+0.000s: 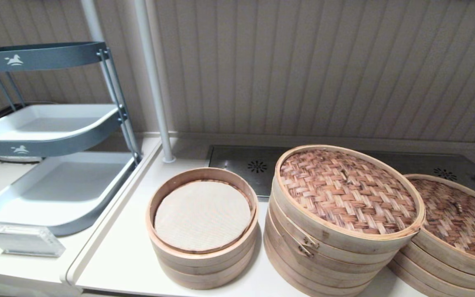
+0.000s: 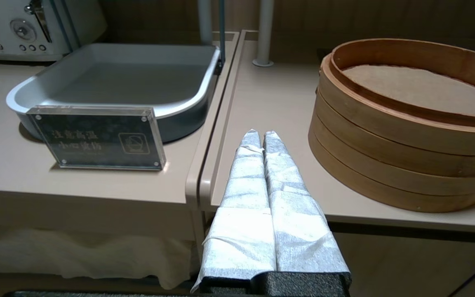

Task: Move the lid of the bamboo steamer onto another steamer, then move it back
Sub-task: Pick up the steamer

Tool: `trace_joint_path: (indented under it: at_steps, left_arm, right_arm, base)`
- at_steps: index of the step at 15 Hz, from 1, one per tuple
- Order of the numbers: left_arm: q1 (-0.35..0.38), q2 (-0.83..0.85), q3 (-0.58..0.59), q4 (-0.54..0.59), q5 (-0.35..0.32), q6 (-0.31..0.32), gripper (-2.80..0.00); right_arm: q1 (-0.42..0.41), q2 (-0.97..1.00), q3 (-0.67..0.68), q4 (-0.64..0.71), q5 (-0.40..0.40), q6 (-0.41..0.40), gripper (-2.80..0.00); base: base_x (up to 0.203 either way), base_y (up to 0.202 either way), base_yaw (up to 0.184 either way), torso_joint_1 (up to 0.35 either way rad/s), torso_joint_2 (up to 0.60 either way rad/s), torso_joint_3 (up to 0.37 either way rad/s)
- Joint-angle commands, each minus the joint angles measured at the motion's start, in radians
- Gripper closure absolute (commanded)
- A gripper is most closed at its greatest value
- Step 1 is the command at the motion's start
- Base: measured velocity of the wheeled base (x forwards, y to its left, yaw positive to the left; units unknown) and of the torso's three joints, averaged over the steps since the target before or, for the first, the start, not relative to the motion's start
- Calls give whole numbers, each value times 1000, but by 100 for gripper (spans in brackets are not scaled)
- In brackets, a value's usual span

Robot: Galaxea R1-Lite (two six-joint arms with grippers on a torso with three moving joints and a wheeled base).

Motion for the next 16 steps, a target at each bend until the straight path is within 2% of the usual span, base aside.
trace_joint_path:
  at_steps: [1,5,8,12,16]
  left_arm:
    - [1,-1,25,-1,1,0,0]
    - [1,-1,25,-1,0,0,0]
    - [0,-1,25,-1,0,0,0]
    - [0,-1,25,-1,-1,0,0]
    - [0,-1,25,-1,1,0,0]
  right_arm:
    - [1,86,-87,-4,-1,0,0]
    - [0,419,-329,8,-11,3,0]
    - [-27,627,-558,107,-18,8,0]
    - [-135,849,-789,339,-28,30,0]
    - [-288,1113,-934,397,-29,14,0]
  base:
    - [0,0,0,0,0,0]
    - [0,0,0,0,0,0]
    - [0,0,0,0,0,0]
    - [0,0,0,0,0,0]
    - [0,0,0,0,0,0]
